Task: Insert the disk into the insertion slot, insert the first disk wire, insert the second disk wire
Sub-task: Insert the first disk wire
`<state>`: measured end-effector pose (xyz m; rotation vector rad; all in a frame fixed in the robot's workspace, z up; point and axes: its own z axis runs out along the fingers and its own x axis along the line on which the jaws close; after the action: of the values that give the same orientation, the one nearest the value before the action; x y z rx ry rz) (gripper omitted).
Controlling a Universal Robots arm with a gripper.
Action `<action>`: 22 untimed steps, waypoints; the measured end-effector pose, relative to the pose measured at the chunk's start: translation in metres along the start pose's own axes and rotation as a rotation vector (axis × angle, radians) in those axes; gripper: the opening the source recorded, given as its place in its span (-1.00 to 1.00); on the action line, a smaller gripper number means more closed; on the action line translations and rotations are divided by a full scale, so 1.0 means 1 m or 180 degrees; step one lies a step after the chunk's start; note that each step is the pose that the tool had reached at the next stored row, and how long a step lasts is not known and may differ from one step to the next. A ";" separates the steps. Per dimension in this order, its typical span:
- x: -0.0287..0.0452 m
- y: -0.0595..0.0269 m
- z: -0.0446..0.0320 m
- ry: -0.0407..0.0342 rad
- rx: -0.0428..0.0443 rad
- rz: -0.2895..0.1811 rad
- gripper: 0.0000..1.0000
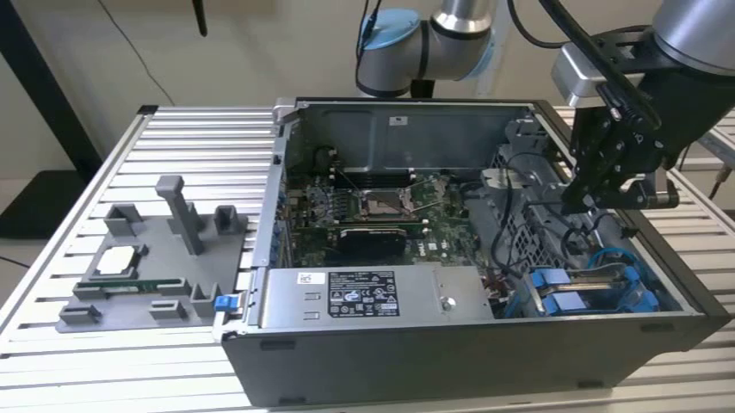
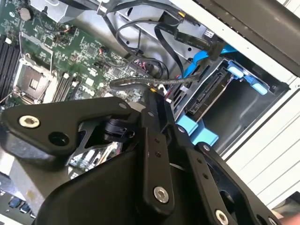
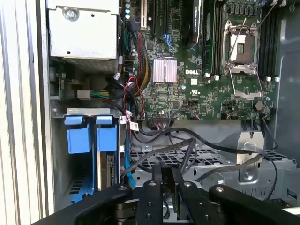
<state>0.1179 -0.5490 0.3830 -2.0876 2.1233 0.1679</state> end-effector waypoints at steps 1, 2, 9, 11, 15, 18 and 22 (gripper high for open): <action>0.0000 0.0000 0.0000 0.0000 0.0000 0.0000 -1.00; 0.0000 0.0000 0.0000 0.0000 0.0000 0.0000 -1.00; 0.0001 -0.0029 0.0004 0.0150 -0.0039 0.0003 -1.00; 0.0003 -0.0052 0.0004 0.0209 -0.0067 0.0006 -1.00; 0.0014 -0.0094 0.0004 0.0314 -0.0119 0.0012 -1.00; 0.0027 -0.0119 0.0002 0.0405 -0.0152 0.0016 -1.00; 0.0048 -0.0154 0.0000 0.0506 -0.0185 0.0019 -1.00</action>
<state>0.1333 -0.5540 0.3826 -2.1953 2.2393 0.0668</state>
